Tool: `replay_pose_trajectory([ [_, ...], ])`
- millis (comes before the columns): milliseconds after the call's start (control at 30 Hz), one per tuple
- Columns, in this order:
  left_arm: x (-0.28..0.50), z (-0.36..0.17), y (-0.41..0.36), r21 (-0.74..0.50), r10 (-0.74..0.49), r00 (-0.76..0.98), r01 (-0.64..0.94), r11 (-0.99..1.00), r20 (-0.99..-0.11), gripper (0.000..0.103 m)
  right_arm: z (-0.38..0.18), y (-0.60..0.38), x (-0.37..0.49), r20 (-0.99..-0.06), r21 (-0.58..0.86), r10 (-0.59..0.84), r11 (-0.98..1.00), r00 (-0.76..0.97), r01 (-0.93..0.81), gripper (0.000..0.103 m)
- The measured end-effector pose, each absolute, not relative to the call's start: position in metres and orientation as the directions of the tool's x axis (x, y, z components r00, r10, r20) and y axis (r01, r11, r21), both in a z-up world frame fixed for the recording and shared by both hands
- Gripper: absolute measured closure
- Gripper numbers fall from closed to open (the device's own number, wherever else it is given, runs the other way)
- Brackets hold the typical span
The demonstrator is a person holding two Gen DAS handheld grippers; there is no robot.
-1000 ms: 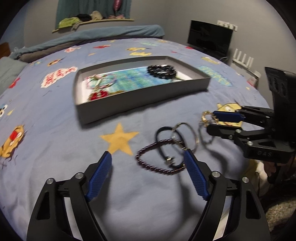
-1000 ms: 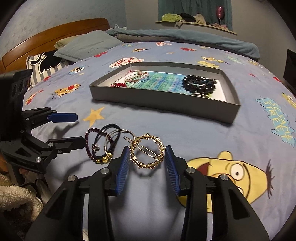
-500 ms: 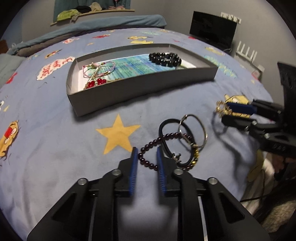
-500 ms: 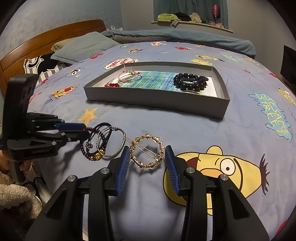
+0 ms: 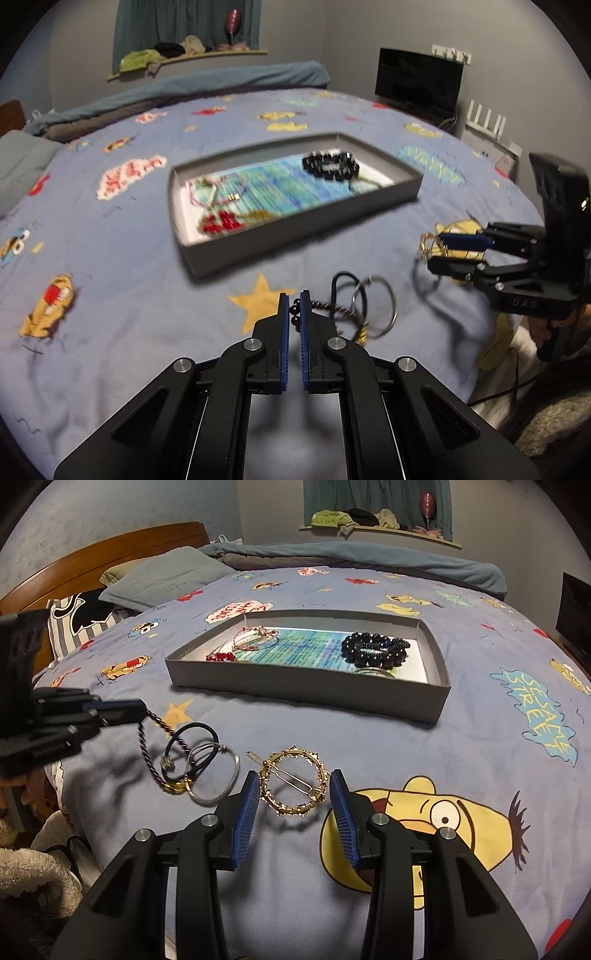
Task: Organize jewelry
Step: 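Carry the gold hoop and red bead bracelet into the tray and open both tools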
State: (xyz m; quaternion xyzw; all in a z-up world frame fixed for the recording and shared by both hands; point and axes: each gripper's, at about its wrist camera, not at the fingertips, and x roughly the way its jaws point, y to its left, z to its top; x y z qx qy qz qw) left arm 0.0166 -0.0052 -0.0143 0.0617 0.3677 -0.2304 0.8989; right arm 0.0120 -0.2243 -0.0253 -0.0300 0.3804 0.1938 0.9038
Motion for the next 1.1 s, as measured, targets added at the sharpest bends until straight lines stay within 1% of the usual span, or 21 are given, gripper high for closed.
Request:
replay_pose_trajectory([
  [333, 0.019, 0.013, 0.021, -0.049, -0.340, 0.685, 0.407, 0.912, -0.644, 0.097, -0.009, -0.229, 0.013, -0.674, 0.071, 0.311, 0.930, 0.670, -0.360, 0.064],
  [667, 0.030, 0.038, 0.021, -0.039, -0.361, 0.710, 0.426, 0.904, -0.604, 0.097, 0.015, -0.237, 0.035, -0.649, 0.031, 0.281, 0.938, 0.706, -0.345, 0.064],
  [833, 0.048, 0.055, 0.011, 0.002, -0.361, 0.737, 0.441, 0.897, -0.571, 0.097, 0.026, -0.244, 0.059, -0.645, 0.030, 0.271, 0.943, 0.714, -0.331, 0.064],
  [900, 0.062, 0.059, 0.009, -0.007, -0.371, 0.737, 0.445, 0.895, -0.566, 0.097, 0.025, -0.248, 0.071, -0.651, 0.040, 0.270, 0.945, 0.709, -0.323, 0.064],
  [1033, 0.089, 0.060, 0.004, -0.037, -0.393, 0.718, 0.457, 0.888, -0.574, 0.097, 0.022, -0.250, 0.095, -0.672, 0.046, 0.259, 0.950, 0.694, -0.310, 0.064],
  [1100, 0.105, 0.056, -0.003, -0.032, -0.391, 0.710, 0.462, 0.886, -0.586, 0.097, 0.021, -0.247, 0.105, -0.681, 0.043, 0.258, 0.948, 0.685, -0.315, 0.064],
])
